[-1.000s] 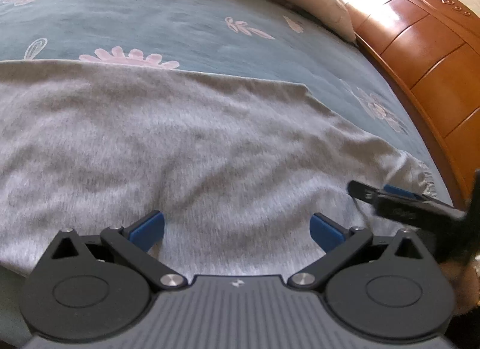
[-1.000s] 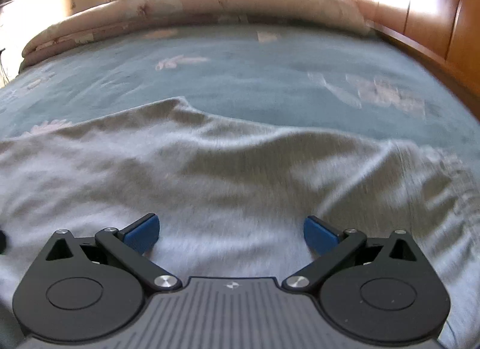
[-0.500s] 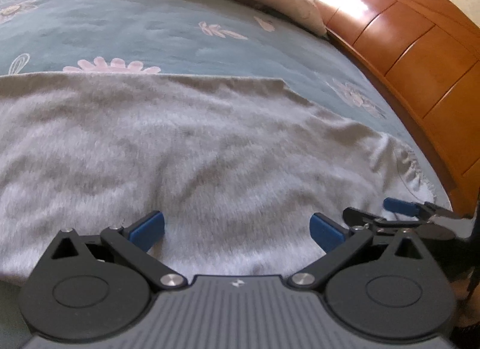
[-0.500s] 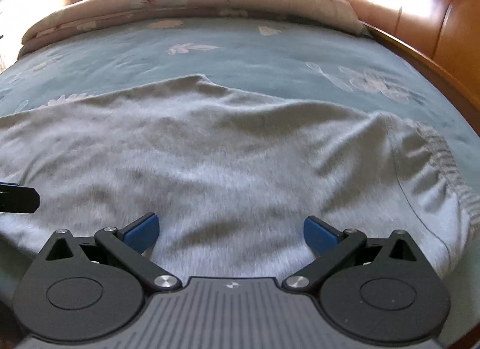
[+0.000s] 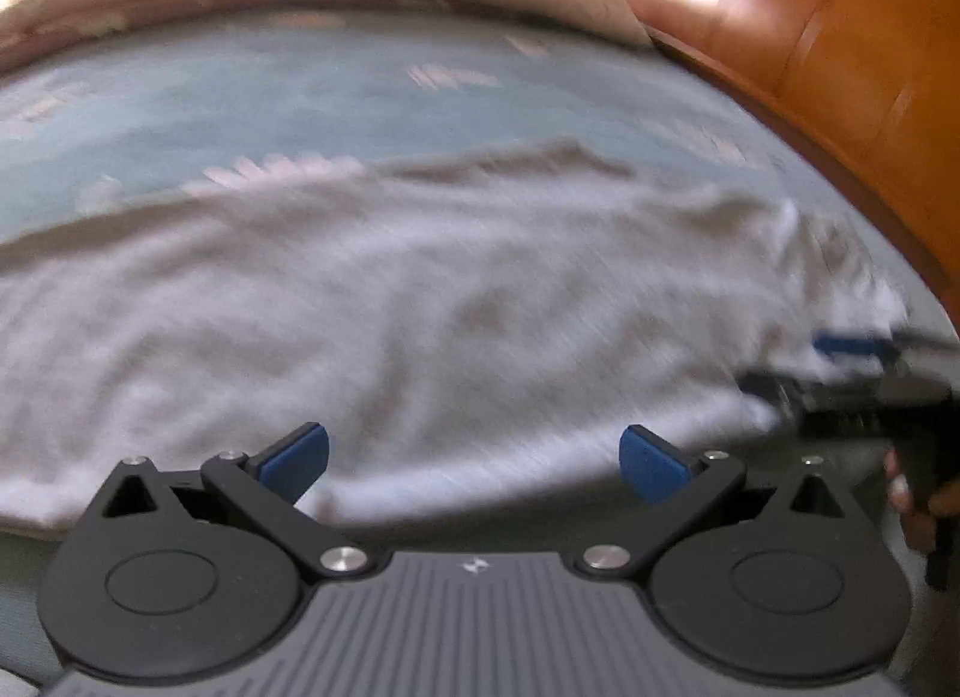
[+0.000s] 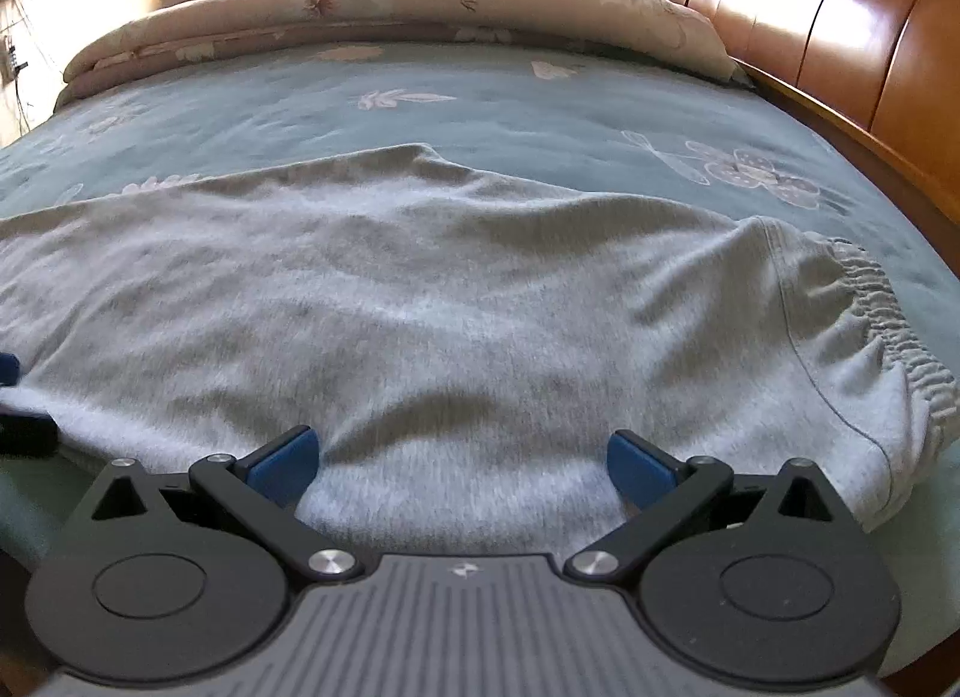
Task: Fold clothes
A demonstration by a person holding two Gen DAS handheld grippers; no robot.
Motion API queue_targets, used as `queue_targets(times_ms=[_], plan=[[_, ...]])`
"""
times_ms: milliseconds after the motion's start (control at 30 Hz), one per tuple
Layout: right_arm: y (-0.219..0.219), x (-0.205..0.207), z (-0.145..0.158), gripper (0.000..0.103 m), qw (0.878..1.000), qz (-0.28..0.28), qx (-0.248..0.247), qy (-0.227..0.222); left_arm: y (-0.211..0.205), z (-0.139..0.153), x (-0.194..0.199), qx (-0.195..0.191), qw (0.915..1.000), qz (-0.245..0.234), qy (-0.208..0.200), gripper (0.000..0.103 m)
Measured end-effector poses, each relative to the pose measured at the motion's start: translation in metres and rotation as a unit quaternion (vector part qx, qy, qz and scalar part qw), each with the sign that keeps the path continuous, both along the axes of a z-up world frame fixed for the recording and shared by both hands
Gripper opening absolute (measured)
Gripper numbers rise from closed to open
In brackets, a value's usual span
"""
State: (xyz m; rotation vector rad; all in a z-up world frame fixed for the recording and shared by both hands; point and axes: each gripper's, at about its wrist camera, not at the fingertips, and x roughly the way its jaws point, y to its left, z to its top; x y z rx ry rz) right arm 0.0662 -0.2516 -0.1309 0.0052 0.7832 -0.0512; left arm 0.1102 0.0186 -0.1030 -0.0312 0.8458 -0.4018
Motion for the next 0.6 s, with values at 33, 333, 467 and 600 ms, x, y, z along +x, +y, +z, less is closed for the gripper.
queue_targets(times_ms=[33,333,467,600], plan=[[0.001,0.000,0.000,0.103,1.000,-0.001,-0.001,0.000,0.010,-0.001,0.006,-0.010,0.9998,0.018,0.008,0.102],[0.003,-0.002,-0.001,0.103,1.000,-0.010,-0.002,-0.006,0.029,-0.019,0.005,0.017,0.9992,0.033,0.017,0.102],[0.003,-0.002,-0.001,0.103,1.000,-0.011,-0.001,-0.006,0.023,-0.018,0.007,0.031,0.9987,0.035,0.022,0.102],[0.002,-0.004,-0.003,0.103,1.000,-0.011,0.002,-0.010,0.019,-0.019,0.008,0.048,0.9980,0.033,0.026,0.102]])
